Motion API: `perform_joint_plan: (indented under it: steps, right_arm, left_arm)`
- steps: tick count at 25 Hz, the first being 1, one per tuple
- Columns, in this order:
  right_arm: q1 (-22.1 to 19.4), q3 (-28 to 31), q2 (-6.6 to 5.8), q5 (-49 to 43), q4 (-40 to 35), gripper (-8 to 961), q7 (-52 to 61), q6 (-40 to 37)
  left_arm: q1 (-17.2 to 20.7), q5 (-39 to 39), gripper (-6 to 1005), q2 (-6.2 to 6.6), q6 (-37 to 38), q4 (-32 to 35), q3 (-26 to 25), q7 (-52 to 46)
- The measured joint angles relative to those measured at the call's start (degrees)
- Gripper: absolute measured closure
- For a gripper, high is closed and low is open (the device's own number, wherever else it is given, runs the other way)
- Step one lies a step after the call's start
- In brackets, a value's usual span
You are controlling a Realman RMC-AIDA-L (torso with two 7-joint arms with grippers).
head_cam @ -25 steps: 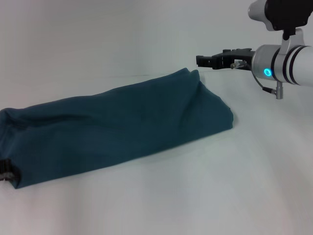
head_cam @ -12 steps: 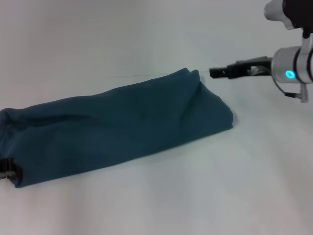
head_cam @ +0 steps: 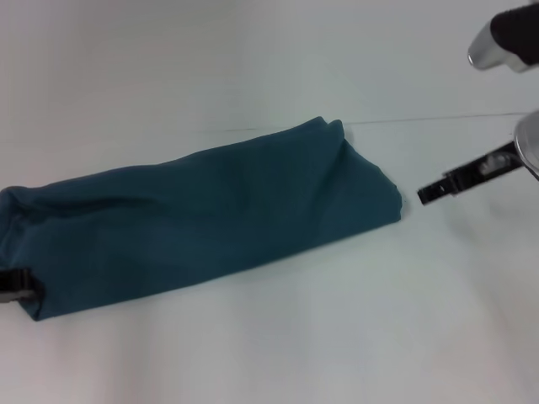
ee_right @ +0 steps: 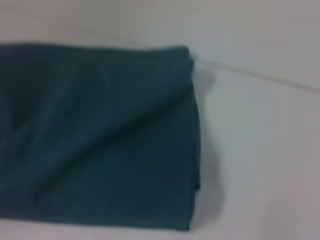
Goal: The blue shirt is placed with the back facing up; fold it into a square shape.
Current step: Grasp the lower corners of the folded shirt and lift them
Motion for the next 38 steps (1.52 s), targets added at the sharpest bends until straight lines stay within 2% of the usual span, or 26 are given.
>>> perform_joint_plan:
  steps: [6,18,26,38]
  right_arm:
    - [0.2,0.0,0.52,-1.4,3.5,85,0.3,0.1]
    - [-0.3,-0.5,0.86,5.8,13.3,102,-1.0,12.8]
    - [-0.2,-0.8,1.05,9.5,16.5,113,-2.8,18.9]
    - [1.1,-1.5,1.16,11.9,21.6,131,-4.1,24.4]
  left_arm:
    - [-0.3,0.0,960,-0.31,0.0,0.1,0.0,0.9]
    - [-0.4,0.0,960,-0.75,-0.4,-0.3,0.0,1.5]
    - [0.0,0.2,961,-0.95,-0.9,-0.4,0.0,1.8]
    - [-0.2,0.4,961,-0.92,-0.6,-0.4,0.0,1.8]
